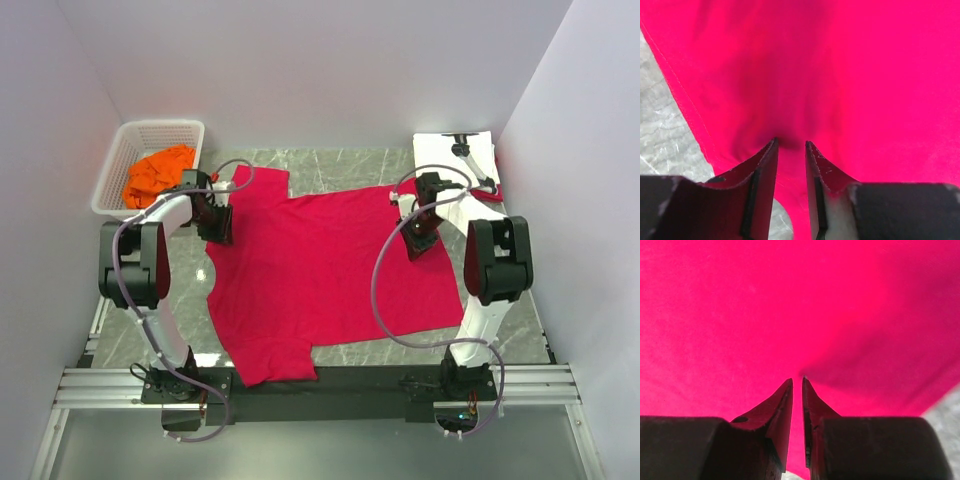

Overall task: Fold and stack the t-shirts
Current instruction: Flatten the tshirt out

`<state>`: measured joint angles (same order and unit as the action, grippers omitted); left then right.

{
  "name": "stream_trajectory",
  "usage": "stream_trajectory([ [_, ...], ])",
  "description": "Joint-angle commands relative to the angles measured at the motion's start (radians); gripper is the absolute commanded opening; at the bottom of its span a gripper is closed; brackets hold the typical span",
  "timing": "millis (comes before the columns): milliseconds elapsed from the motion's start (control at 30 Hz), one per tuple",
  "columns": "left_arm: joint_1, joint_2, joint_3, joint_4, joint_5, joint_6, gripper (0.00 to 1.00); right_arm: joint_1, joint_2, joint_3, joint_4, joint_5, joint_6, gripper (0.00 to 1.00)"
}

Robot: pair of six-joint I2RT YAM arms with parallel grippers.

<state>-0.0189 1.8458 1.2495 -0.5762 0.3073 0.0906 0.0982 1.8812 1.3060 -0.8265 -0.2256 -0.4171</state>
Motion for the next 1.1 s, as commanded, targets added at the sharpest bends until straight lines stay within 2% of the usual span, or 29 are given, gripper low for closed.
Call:
stream_trajectory([
  [0, 0.008, 0.047, 0.062, -0.01, -0.019, 0.02, 0.33, 0.015, 0.07, 0.055, -0.006, 0.011, 0.003, 0.19],
  [233, 0.01, 0.266, 0.272, -0.019, -0.051, -0.003, 0.32, 0.015, 0.214, 0.232, -0.026, 0.075, 0.035, 0.16],
  [433, 0.04, 0.475, 0.569, -0.053, -0.053, -0.028, 0.33, 0.015, 0.344, 0.445, -0.043, 0.138, 0.069, 0.14],
  [467, 0.043, 0.498, 0.649, -0.059, -0.036, -0.031, 0.34, 0.015, 0.357, 0.475, -0.043, 0.14, 0.073, 0.14],
  [600, 0.046, 0.547, 0.772, -0.03, 0.009, -0.031, 0.45, 0.017, 0.42, 0.598, -0.06, 0.14, 0.095, 0.14],
  [667, 0.046, 0.517, 0.807, -0.072, 0.1, 0.012, 0.48, 0.015, 0.403, 0.616, -0.079, 0.125, 0.101, 0.16],
  [700, 0.046, 0.486, 0.789, -0.08, 0.131, 0.035, 0.5, 0.017, 0.357, 0.607, -0.083, 0.094, 0.101, 0.2],
  [733, 0.046, 0.39, 0.75, -0.074, 0.159, 0.079, 0.51, 0.02, 0.323, 0.564, -0.082, 0.072, 0.1, 0.22],
  [800, 0.05, 0.264, 0.574, -0.053, 0.265, 0.177, 0.54, 0.024, 0.204, 0.477, -0.077, 0.011, 0.084, 0.3],
  [833, 0.05, 0.134, 0.508, -0.051, 0.297, 0.213, 0.54, 0.029, 0.161, 0.445, -0.071, -0.003, 0.077, 0.33],
  [867, 0.051, 0.068, 0.381, -0.05, 0.324, 0.243, 0.55, 0.049, 0.083, 0.415, -0.072, -0.024, 0.066, 0.37],
  [933, 0.08, -0.104, 0.271, -0.103, 0.456, 0.38, 0.56, 0.073, 0.014, 0.339, -0.071, -0.064, 0.063, 0.39],
  [967, 0.091, -0.159, 0.166, -0.134, 0.498, 0.443, 0.57, 0.112, -0.035, 0.319, -0.075, -0.076, 0.06, 0.39],
  [1000, 0.106, -0.212, 0.112, -0.228, 0.563, 0.607, 0.57, 0.133, -0.059, 0.282, -0.082, -0.084, 0.057, 0.39],
  [1067, 0.108, -0.354, -0.044, -0.31, 0.563, 0.777, 0.57, 0.182, -0.099, 0.244, -0.08, -0.08, 0.06, 0.39],
])
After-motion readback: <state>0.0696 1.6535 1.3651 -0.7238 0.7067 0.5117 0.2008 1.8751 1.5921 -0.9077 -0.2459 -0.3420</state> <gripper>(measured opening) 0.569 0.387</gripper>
